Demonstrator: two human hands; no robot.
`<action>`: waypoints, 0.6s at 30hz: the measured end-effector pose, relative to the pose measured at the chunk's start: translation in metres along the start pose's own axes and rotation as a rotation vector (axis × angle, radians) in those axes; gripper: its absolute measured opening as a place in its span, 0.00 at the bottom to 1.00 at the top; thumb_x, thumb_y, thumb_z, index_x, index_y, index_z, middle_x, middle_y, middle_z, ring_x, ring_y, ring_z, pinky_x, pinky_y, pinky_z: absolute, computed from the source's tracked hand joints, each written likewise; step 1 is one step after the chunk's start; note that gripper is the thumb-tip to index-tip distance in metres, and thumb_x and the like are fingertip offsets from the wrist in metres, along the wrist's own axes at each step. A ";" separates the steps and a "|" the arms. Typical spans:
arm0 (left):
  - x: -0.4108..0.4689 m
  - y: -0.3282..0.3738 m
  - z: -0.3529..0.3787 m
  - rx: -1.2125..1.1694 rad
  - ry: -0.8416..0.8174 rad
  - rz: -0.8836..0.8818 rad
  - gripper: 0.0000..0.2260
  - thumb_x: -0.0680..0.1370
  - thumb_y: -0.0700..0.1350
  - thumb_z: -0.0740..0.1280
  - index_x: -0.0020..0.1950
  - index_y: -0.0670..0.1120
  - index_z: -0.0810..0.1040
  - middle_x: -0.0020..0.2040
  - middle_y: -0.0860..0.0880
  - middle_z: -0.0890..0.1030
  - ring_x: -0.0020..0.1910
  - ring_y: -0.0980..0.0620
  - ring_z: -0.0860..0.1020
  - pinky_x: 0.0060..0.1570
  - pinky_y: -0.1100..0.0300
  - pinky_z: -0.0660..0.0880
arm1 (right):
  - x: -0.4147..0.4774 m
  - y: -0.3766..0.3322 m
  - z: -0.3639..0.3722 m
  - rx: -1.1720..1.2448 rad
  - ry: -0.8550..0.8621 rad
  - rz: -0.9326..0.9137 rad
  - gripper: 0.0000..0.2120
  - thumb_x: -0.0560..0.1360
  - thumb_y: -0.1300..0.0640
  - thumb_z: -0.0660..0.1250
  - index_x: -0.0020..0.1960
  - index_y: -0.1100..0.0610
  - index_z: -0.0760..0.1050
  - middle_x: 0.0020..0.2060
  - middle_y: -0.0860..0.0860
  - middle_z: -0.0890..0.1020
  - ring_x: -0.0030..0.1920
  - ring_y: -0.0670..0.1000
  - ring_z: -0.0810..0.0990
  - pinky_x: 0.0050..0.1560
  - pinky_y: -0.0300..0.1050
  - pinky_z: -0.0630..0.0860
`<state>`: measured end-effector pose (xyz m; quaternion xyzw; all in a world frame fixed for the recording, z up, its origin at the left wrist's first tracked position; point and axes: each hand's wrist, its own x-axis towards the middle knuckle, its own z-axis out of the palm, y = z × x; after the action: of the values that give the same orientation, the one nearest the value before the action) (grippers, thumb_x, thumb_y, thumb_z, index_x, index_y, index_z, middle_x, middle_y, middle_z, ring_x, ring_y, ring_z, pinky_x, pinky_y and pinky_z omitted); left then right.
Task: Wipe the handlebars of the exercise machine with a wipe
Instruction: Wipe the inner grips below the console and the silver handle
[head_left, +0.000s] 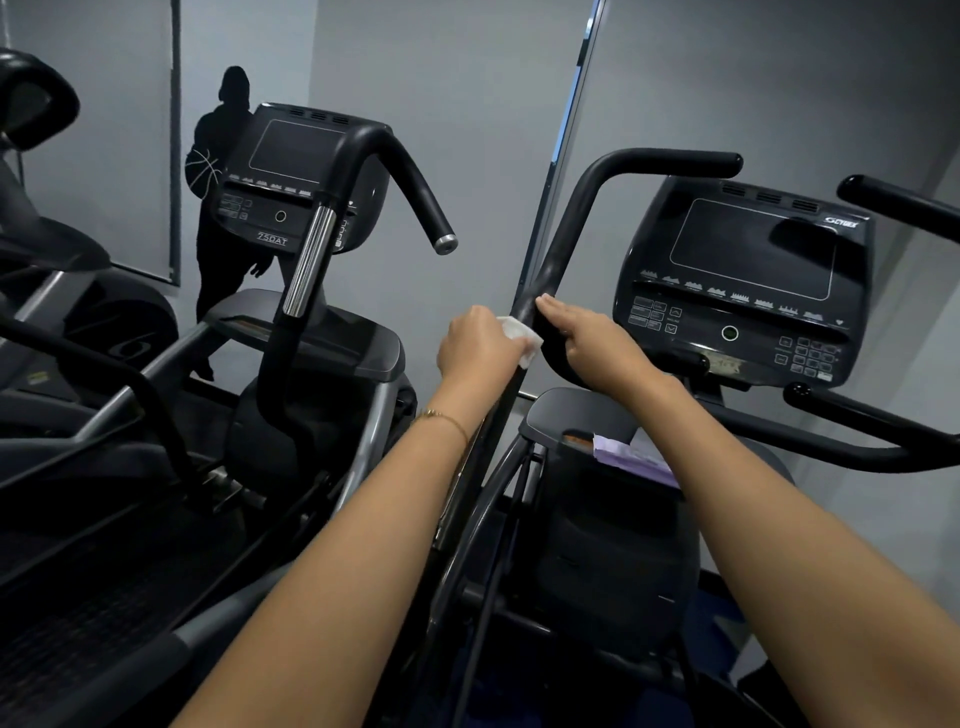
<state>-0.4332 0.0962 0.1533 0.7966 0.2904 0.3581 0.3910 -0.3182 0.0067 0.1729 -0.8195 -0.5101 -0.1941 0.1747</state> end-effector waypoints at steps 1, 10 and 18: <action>0.001 0.004 -0.002 -0.040 -0.019 0.002 0.12 0.68 0.43 0.68 0.25 0.45 0.71 0.28 0.49 0.70 0.30 0.48 0.70 0.26 0.64 0.60 | -0.003 0.000 0.002 -0.015 0.018 -0.022 0.32 0.74 0.72 0.53 0.74 0.51 0.59 0.73 0.45 0.61 0.71 0.51 0.65 0.69 0.48 0.65; -0.010 -0.042 -0.022 -0.029 -0.141 0.100 0.09 0.73 0.50 0.71 0.46 0.44 0.82 0.33 0.50 0.77 0.28 0.56 0.71 0.27 0.64 0.66 | -0.017 -0.005 0.011 0.004 -0.015 -0.037 0.36 0.73 0.73 0.52 0.75 0.48 0.54 0.74 0.41 0.54 0.71 0.50 0.64 0.68 0.46 0.65; -0.042 -0.039 -0.016 0.358 0.014 0.110 0.16 0.74 0.56 0.66 0.44 0.42 0.78 0.40 0.46 0.79 0.44 0.45 0.79 0.36 0.60 0.68 | -0.023 -0.014 0.012 0.001 -0.015 -0.002 0.36 0.72 0.73 0.52 0.75 0.49 0.53 0.75 0.42 0.53 0.70 0.50 0.66 0.69 0.52 0.63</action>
<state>-0.4772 0.0921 0.1132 0.8656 0.3084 0.3269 0.2207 -0.3384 0.0010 0.1522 -0.8203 -0.5125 -0.1878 0.1707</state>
